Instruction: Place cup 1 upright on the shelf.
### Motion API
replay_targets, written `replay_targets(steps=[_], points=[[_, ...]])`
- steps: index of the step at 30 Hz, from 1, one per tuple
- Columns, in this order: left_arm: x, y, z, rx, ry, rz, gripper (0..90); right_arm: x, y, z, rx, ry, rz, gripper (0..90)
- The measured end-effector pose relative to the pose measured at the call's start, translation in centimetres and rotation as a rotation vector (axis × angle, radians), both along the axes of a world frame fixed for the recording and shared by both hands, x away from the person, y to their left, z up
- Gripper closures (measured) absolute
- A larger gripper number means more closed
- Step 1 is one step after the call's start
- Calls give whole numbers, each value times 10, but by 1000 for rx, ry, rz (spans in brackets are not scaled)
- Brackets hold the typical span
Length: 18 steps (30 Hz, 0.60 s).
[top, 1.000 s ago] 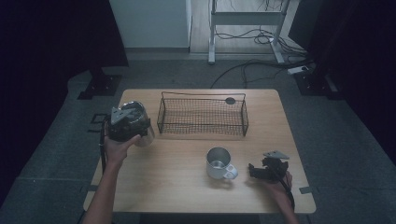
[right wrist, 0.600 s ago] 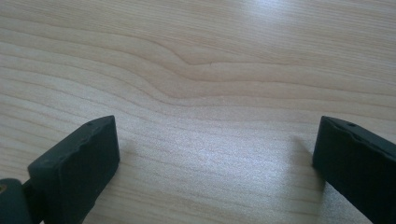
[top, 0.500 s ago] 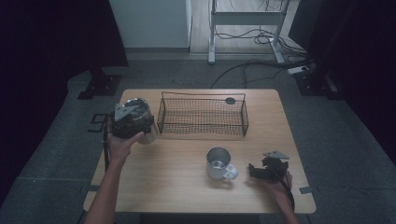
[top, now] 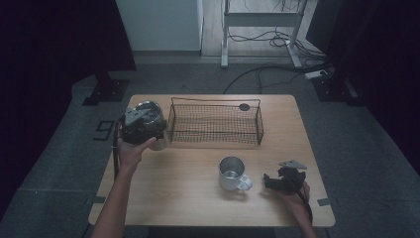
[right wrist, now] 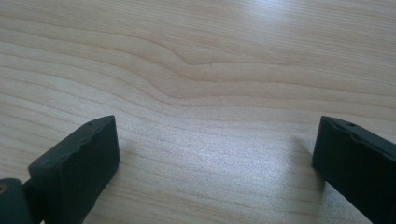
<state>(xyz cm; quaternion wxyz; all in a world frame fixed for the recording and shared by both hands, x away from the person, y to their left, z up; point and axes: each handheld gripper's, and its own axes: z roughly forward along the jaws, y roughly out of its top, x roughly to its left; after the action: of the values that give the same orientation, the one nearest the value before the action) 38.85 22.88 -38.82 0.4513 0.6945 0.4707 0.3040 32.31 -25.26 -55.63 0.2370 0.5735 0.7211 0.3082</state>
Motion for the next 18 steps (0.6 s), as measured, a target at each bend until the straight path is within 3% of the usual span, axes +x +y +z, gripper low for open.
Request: replay_targets(steps=[12, 18], points=[[11, -12, 2, 6, 0, -17, 42, 1, -1, 0, -1, -1, 5, 6], [19, -19, 1, -14, 4, -25, 42, 1, -1, 0, -2, -3, 8, 7]])
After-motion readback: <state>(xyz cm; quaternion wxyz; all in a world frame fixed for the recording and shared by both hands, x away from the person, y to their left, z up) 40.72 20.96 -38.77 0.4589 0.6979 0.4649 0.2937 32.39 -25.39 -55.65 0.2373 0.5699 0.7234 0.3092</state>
